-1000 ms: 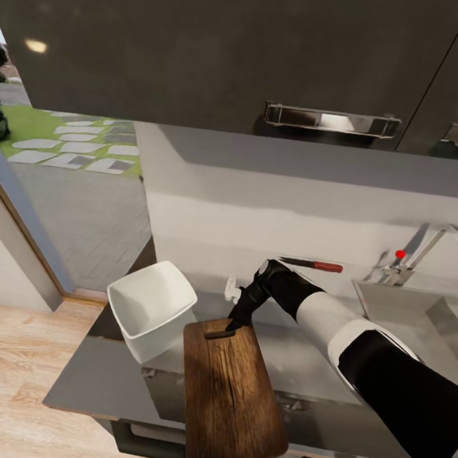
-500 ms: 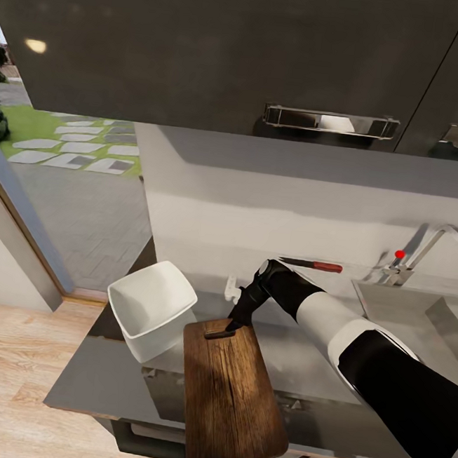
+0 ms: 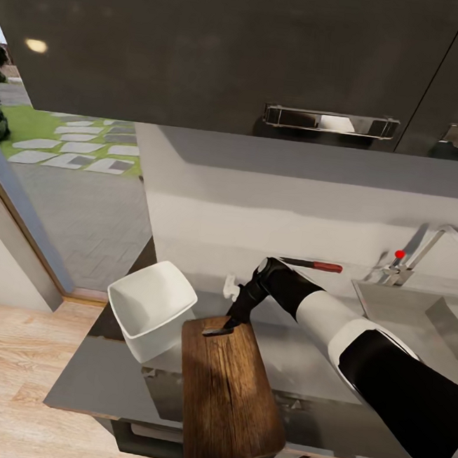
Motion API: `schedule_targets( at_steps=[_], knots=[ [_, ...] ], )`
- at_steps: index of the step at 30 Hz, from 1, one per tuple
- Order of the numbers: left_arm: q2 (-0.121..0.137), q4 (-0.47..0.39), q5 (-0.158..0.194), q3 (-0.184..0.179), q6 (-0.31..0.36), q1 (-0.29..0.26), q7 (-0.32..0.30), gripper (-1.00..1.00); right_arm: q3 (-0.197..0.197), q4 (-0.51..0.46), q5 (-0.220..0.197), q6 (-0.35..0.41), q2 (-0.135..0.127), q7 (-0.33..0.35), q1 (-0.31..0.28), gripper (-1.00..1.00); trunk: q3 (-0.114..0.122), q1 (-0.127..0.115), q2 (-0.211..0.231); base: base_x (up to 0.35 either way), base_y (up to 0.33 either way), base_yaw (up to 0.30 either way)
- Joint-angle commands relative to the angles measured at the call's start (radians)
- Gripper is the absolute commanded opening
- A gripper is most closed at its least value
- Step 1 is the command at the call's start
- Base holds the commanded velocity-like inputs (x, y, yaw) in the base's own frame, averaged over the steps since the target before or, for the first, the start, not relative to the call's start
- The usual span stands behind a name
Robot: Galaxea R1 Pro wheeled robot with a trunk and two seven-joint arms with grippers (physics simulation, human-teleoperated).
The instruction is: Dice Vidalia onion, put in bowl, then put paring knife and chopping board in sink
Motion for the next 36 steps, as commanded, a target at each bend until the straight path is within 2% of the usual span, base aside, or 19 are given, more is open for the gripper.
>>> schedule_targets(
  at_steps=[1,7,16,20,25,32,34,36],
  knots=[
    [0.0,-0.001,-0.001,-0.005,-0.002,0.0,0.008,1.0,-0.003,-0.005,0.005,0.014,0.0,0.006,0.0,-1.0,-0.002,0.001,-0.002,0.0,0.0,0.0],
    [0.0,-0.001,-0.001,-0.006,-0.003,0.0,0.008,1.0,-0.003,-0.02,0.005,0.043,0.0,0.005,-0.001,-1.0,-0.002,0.001,-0.002,0.0,0.0,0.0],
    [0.0,0.0,-0.001,-0.006,-0.002,0.0,0.007,1.0,-0.004,-0.023,0.005,0.048,-0.001,-0.005,-0.001,-1.0,-0.002,0.001,-0.002,-0.049,0.0,0.0],
    [0.0,0.0,-0.001,-0.008,-0.002,0.0,0.007,1.0,-0.005,-0.023,0.005,0.048,-0.001,-0.007,-0.001,-1.0,-0.002,0.001,-0.002,-0.251,0.0,0.0],
    [0.0,0.008,-0.001,-0.036,-0.002,0.0,0.008,1.0,-0.005,-0.023,0.005,0.048,-0.001,-0.022,-0.001,-1.0,-0.002,0.001,-0.002,-0.317,0.0,0.0],
    [0.0,0.016,-0.001,-0.045,-0.002,0.0,0.008,1.0,-0.006,-0.023,0.005,0.05,-0.007,-0.04,-0.001,-1.0,-0.002,0.001,-0.002,-0.331,0.0,0.0],
    [0.0,0.016,-0.001,-0.046,-0.002,0.0,0.008,1.0,-0.014,-0.023,0.004,0.051,-0.013,-0.052,-0.002,-1.0,-0.002,0.001,-0.002,-0.32,0.0,0.0],
    [0.0,0.016,-0.001,-0.046,-0.002,0.0,0.008,1.0,-0.054,-0.024,0.004,0.059,-0.017,-0.068,-0.002,-1.0,-0.002,0.001,-0.002,-0.238,0.0,0.0]
  ],
)
